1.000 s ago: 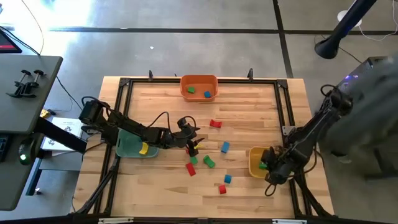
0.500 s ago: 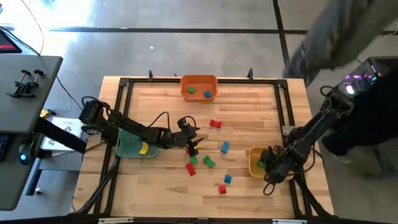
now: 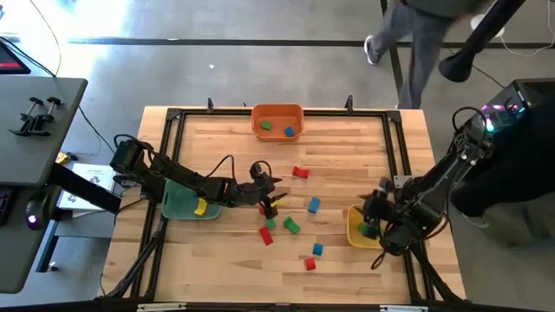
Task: Sort blocks by size
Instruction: Put the red arch block into the green bin
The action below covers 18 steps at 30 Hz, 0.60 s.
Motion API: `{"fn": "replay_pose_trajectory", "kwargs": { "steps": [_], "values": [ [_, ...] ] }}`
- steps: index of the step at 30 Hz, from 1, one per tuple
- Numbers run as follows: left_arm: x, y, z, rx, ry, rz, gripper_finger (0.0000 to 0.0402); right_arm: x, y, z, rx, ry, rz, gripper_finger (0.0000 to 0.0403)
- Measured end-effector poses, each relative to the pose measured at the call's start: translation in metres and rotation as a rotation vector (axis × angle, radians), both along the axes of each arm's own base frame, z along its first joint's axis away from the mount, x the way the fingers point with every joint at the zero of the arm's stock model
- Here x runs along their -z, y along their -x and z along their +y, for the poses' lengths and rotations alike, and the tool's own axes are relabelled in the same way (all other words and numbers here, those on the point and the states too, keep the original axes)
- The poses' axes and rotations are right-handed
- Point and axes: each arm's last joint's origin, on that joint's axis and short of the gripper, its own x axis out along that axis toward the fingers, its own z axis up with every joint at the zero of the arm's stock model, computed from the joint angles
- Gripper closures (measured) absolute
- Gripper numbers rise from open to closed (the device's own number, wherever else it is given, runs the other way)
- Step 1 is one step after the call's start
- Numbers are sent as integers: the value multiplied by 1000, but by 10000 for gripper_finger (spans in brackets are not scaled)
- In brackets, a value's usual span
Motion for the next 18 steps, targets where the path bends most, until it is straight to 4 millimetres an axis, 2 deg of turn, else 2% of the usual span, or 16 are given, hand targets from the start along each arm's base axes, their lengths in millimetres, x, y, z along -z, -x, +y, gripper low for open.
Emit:
{"fn": "replay_pose_trajectory", "kwargs": {
  "steps": [4,8,13,16,18],
  "values": [
    [-3,-1,0,9,-13,-26,172,12,-14,-15,56,44,-8,232],
    [-6,-3,3,1,-6,-59,172,34,-37,-37,83,63,2,196],
    [-6,-7,26,8,13,-56,172,59,-73,-76,-63,-14,-35,133],
    [-9,-6,39,-7,-35,-31,172,67,-84,-101,-143,-34,-127,111],
    [-19,-2,47,-25,-47,-35,172,69,-87,-117,-148,-22,-197,108]
  ]
}}
